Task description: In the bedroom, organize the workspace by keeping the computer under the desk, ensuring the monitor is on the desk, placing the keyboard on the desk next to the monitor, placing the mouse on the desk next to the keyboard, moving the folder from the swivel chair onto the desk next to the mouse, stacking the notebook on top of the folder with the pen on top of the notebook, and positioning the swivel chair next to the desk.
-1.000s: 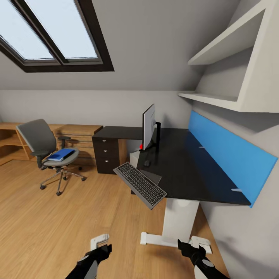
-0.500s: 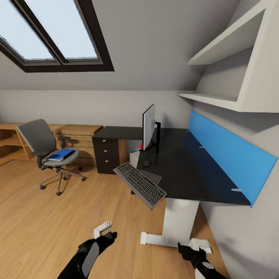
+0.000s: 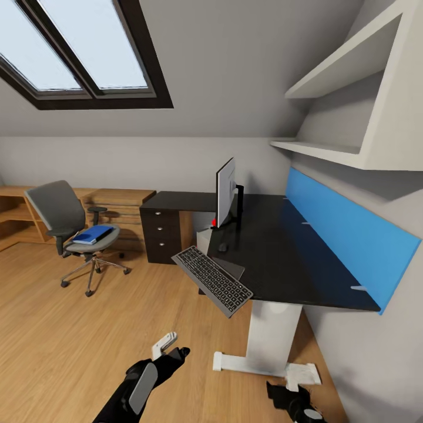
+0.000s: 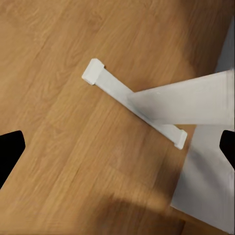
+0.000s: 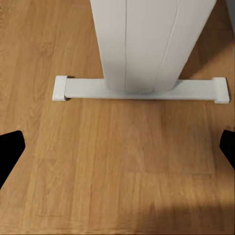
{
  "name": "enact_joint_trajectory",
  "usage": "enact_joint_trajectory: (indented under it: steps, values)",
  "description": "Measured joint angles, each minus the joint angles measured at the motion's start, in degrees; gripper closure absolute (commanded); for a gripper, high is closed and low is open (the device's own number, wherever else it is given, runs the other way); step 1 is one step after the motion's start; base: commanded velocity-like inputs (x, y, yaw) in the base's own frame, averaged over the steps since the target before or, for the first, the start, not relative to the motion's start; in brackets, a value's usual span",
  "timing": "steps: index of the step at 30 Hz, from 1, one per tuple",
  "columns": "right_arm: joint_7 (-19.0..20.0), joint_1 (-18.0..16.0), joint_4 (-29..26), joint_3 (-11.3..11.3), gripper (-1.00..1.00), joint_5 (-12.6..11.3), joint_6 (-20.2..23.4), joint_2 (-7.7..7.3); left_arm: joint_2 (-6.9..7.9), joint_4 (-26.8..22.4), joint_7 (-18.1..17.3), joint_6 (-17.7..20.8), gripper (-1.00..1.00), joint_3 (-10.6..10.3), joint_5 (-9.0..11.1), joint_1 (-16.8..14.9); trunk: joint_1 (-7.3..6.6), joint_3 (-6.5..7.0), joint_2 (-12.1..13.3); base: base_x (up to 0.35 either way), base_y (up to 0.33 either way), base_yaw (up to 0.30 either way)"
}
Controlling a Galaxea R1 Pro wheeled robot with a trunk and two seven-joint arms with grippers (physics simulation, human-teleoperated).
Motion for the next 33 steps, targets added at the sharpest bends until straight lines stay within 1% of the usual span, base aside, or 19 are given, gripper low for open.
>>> enact_joint_trajectory:
  steps: [2, 3, 6, 9, 14, 21, 33]
  values:
    - [0.00, 0.66, 0.65, 0.00, -1.00, 0.00, 0.01, 0.64, -0.01, -0.65, 0.00, 0.00, -1.00, 0.49, -0.01, 0.00, 0.00, 0.00, 0.00, 0.000, 0.000, 0.000]
    - [0.01, 0.92, 0.98, -0.02, -1.00, -0.01, 0.02, 0.73, -0.02, -0.97, -0.05, 0.01, -1.00, 0.50, 0.02, 0.00, 0.00, 0.00, 0.00, 0.000, 0.000, 0.000]
    - [0.04, 0.87, 1.59, -0.02, -1.00, -0.01, 0.03, 0.69, -0.04, -1.94, -0.13, 0.01, -1.00, 0.50, 0.06, 0.00, 0.00, 0.00, 0.00, 0.000, 0.000, 0.000]
    - [0.11, 1.86, 2.57, 0.04, -1.00, 0.04, -0.05, 0.45, -0.14, -2.91, -0.22, -0.03, -1.00, 0.47, 0.09, 0.00, 0.00, 0.00, 0.00, 0.000, 0.000, 0.000]
    - [0.18, 3.37, 4.19, 0.15, -1.00, 0.14, -0.16, 0.18, -0.17, -2.12, -0.67, -0.09, -1.00, 0.43, 0.11, 0.01, 0.00, 0.00, 0.00, 0.000, 0.000, 0.000]
    - [0.21, 3.74, 5.23, 0.26, -1.00, 0.13, -0.21, 0.12, -0.12, -1.66, -1.22, -0.14, -1.00, 0.48, 0.13, 0.01, 0.00, 0.00, 0.00, 0.000, 0.000, -0.012]
    - [0.22, 3.86, 5.34, 0.33, -1.00, 0.13, -0.22, 0.21, -0.07, -0.64, -1.41, -0.18, -1.00, 0.48, 0.13, 0.00, 0.00, 0.15, 0.00, 0.000, 0.000, -0.156]
